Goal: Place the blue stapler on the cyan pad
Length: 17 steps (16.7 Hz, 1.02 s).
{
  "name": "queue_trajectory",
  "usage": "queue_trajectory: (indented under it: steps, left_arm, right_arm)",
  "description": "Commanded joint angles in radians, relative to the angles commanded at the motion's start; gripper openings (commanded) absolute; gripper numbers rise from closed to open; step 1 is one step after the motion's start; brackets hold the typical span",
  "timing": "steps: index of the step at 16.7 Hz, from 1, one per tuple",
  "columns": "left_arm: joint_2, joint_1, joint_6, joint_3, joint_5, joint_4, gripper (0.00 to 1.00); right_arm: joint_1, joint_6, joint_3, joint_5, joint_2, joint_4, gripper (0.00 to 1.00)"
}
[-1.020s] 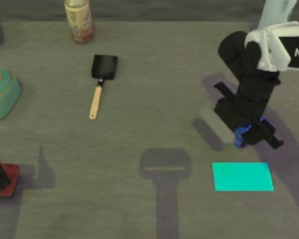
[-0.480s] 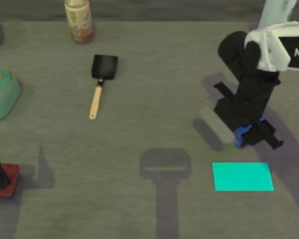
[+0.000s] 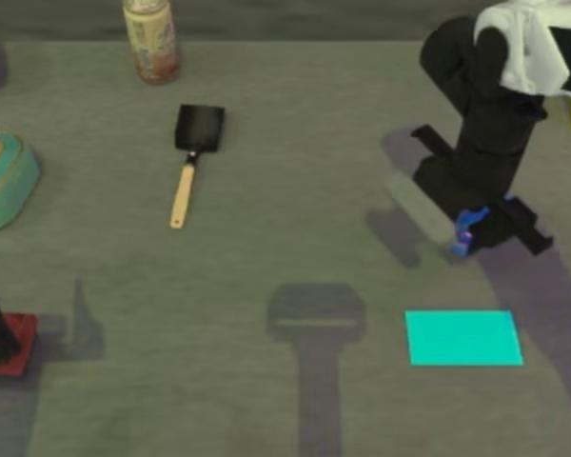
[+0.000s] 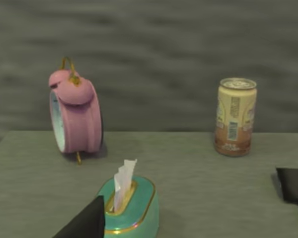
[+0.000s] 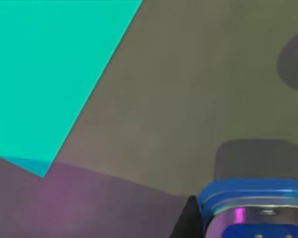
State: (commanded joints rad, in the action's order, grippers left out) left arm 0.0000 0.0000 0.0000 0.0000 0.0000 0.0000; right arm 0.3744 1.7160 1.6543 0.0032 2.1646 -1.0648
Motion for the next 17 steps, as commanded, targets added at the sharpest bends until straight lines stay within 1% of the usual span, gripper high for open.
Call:
queue_trajectory:
  steps: [2, 4, 11, 14, 17]
  left_arm:
    - [0.000, 0.000, 0.000, 0.000, 0.000, 0.000, 1.00]
    - [0.000, 0.000, 0.000, 0.000, 0.000, 0.000, 1.00]
    - [0.000, 0.000, 0.000, 0.000, 0.000, 0.000, 1.00]
    - [0.000, 0.000, 0.000, 0.000, 0.000, 0.000, 1.00]
    - [0.000, 0.000, 0.000, 0.000, 0.000, 0.000, 1.00]
  right_arm:
    - [0.004, 0.003, 0.061, -0.001, -0.026, -0.099, 0.00]
    - [0.005, 0.000, 0.106, -0.001, -0.050, -0.158, 0.00]
    - [0.001, -0.013, 0.119, 0.000, -0.057, -0.171, 0.00]
    - [0.006, -0.100, 0.129, 0.011, -0.058, -0.155, 0.00]
    - [0.010, -0.283, 0.141, 0.031, -0.066, -0.124, 0.00]
